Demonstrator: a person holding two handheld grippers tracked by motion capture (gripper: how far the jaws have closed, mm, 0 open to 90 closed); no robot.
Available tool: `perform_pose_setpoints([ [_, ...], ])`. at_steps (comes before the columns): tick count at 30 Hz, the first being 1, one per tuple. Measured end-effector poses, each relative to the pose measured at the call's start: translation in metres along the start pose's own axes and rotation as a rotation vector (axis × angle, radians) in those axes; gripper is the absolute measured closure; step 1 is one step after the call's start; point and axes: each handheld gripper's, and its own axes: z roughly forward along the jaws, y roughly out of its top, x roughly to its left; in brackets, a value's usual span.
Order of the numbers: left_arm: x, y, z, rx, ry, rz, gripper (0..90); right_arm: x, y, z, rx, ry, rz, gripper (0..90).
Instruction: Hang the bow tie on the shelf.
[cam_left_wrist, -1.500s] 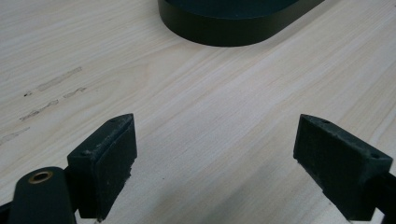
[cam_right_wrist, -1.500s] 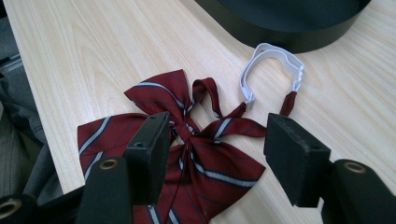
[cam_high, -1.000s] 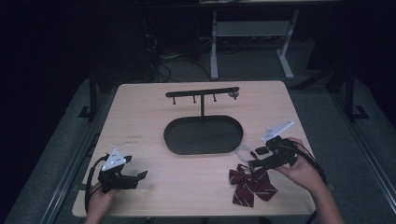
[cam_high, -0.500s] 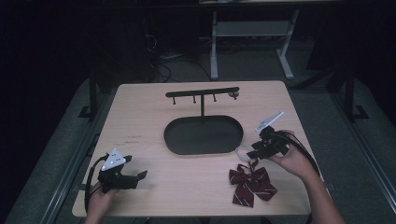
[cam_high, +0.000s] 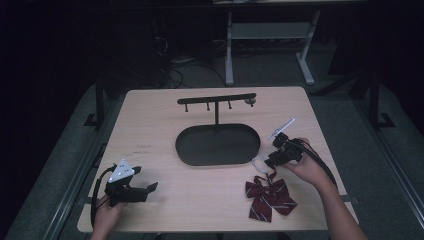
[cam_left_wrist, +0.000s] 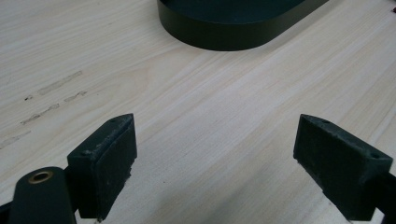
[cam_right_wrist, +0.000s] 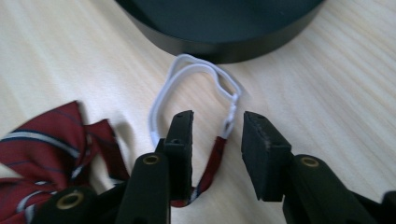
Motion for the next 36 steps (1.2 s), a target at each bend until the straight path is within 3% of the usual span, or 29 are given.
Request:
perform_pose_setpoints([
  [22,0.000,0.000,0.000,-0.011,-0.002,-0.011,13.0,0.004,0.003,0.013,0.060,-0.070,-0.041,84.3],
  [36,0.000,-0.001,0.000,-0.013,-0.001,-0.020,13.1,0.005,-0.003,-0.001,0.057,-0.001,-0.030,86.8],
])
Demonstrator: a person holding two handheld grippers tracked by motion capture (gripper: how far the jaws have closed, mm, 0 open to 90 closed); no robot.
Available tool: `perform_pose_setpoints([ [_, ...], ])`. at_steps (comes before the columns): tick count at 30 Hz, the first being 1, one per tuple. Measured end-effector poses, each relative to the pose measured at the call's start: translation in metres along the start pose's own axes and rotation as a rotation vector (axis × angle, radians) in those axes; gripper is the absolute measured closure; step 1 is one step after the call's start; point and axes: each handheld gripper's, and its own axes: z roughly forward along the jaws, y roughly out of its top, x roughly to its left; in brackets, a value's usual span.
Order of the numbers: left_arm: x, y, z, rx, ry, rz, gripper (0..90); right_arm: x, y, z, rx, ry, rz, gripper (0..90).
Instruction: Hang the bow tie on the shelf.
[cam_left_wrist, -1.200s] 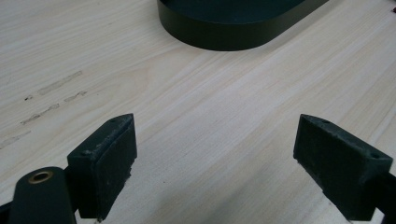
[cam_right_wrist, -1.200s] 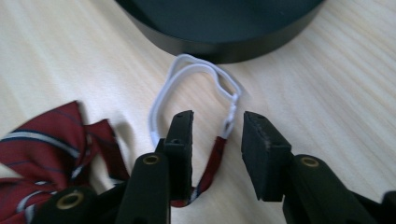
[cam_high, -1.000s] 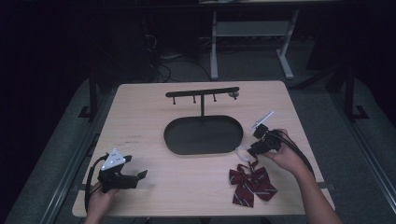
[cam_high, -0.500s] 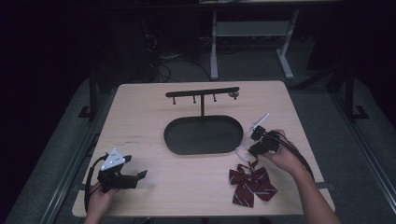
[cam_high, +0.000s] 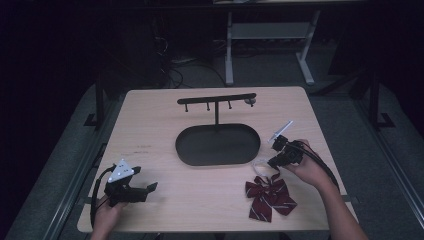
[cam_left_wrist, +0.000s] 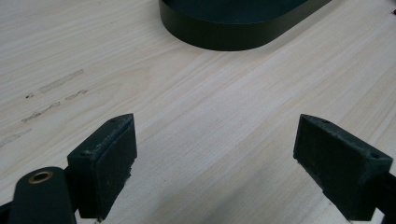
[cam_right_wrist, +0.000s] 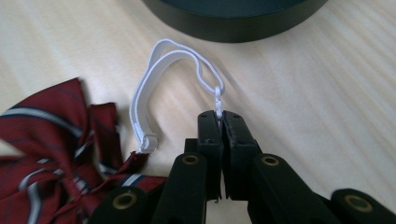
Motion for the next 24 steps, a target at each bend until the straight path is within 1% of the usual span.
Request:
perform_pose_setpoints([
  [5,0.000,0.000,-0.001,0.000,0.004,0.003,13.1,0.006,0.001,-0.011,0.006,0.021,-0.019,86.8],
  [7,0.000,0.000,0.000,-0.001,0.001,-0.001,13.0,0.008,0.002,-0.015,0.000,0.035,-0.030,86.8],
  [9,0.000,0.000,0.000,0.001,0.001,0.003,13.1,0.011,0.004,-0.019,-0.011,0.037,-0.042,86.7],
  [10,0.000,0.000,0.000,0.003,0.001,0.006,13.1,0.012,0.004,-0.021,-0.014,0.047,-0.045,86.7],
  [12,0.000,0.000,0.000,0.001,0.000,0.007,13.1,0.014,0.005,-0.024,-0.013,0.043,-0.056,86.7],
  [15,0.000,0.000,0.000,-0.001,0.001,0.003,13.1,0.016,0.006,-0.029,-0.033,0.059,-0.061,86.7],
  [20,0.000,0.000,0.000,0.000,0.002,0.002,13.0,0.019,0.007,-0.034,-0.041,0.063,-0.070,86.8],
  [24,0.000,0.000,-0.001,-0.002,0.002,0.002,13.0,0.020,0.007,-0.039,-0.059,0.073,-0.070,86.8],
])
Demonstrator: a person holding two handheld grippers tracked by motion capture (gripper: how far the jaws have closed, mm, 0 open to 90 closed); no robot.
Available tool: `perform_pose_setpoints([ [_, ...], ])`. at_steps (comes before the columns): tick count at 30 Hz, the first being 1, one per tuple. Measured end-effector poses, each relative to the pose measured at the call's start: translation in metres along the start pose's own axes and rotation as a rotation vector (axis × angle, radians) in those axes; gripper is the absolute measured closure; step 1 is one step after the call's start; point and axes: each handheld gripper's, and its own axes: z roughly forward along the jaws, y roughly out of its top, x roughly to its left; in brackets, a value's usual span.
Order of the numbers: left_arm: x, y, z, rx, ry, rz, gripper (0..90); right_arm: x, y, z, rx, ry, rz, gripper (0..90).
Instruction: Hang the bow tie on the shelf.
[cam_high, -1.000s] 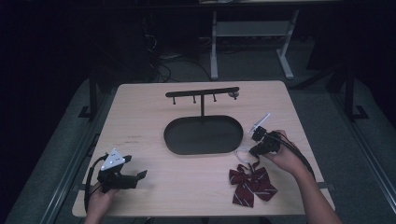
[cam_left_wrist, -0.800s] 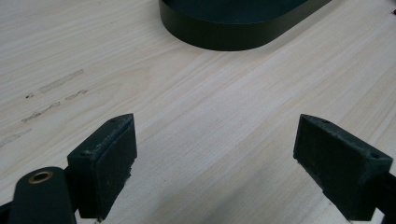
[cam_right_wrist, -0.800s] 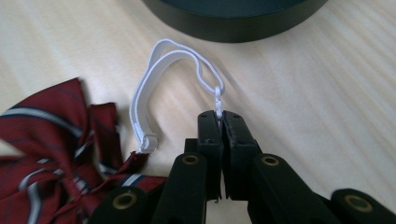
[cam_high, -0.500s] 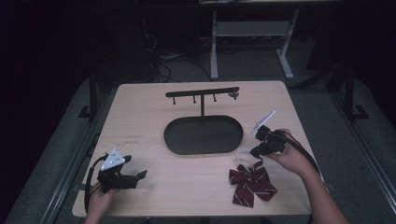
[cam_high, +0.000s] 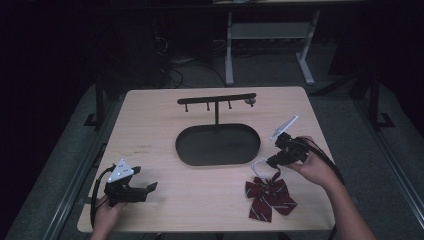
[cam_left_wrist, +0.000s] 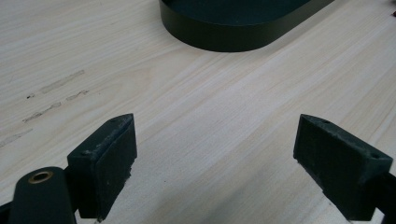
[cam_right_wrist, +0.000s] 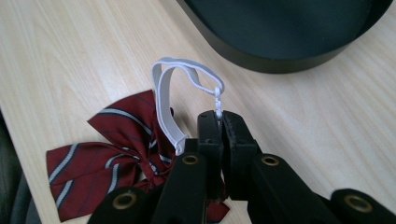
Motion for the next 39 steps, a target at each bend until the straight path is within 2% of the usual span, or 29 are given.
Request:
perform_pose_setpoints([
  [6,0.000,0.000,0.000,-0.003,-0.001,-0.003,13.1,0.002,0.002,-0.011,-0.035,0.012,0.002,86.8],
  [15,0.000,0.000,0.000,-0.005,0.001,0.002,13.1,0.007,0.004,-0.022,-0.058,0.016,-0.019,86.8],
  [39,-0.001,0.001,-0.001,-0.007,0.011,0.017,13.0,0.007,0.016,-0.044,-0.115,0.061,-0.046,86.9],
])
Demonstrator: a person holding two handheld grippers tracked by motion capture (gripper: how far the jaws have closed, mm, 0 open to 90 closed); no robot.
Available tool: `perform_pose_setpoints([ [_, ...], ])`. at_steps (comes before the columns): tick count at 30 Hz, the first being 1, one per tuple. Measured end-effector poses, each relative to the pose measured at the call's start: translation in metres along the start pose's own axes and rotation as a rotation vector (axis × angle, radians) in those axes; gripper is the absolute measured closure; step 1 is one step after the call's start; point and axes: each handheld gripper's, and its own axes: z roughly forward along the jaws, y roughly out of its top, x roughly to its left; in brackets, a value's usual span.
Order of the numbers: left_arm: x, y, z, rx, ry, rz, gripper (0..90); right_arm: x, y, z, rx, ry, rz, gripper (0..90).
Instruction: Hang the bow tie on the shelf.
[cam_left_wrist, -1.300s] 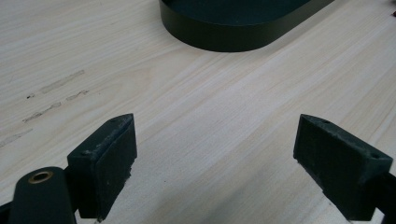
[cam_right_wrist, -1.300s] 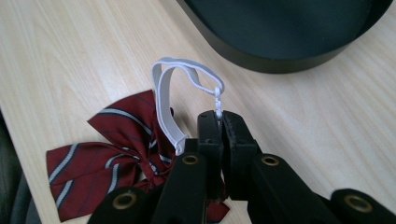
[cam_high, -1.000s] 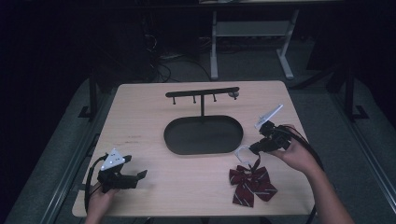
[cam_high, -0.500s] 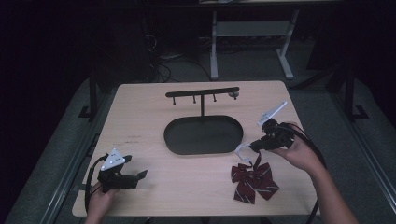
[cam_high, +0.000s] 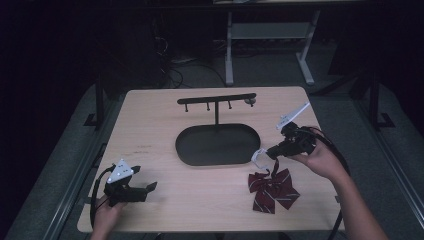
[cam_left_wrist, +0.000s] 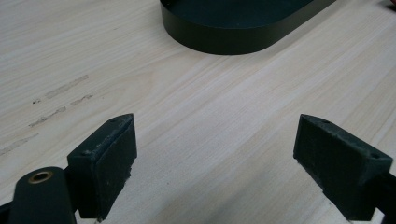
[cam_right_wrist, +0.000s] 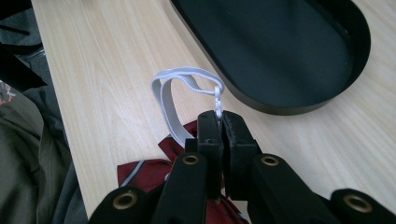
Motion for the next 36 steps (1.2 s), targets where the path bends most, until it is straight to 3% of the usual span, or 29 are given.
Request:
perform_pose_setpoints([
  [14,0.000,0.001,0.000,0.003,0.009,0.019,13.0,-0.001,0.016,-0.011,-0.026,-0.001,-0.029,87.0],
  [25,0.001,0.002,-0.001,-0.004,0.016,0.010,13.1,-0.007,0.024,-0.011,-0.008,0.009,-0.018,87.0],
  [36,0.000,0.002,0.000,0.000,0.008,0.015,13.1,-0.006,0.044,-0.014,-0.003,0.002,-0.050,87.0],
])
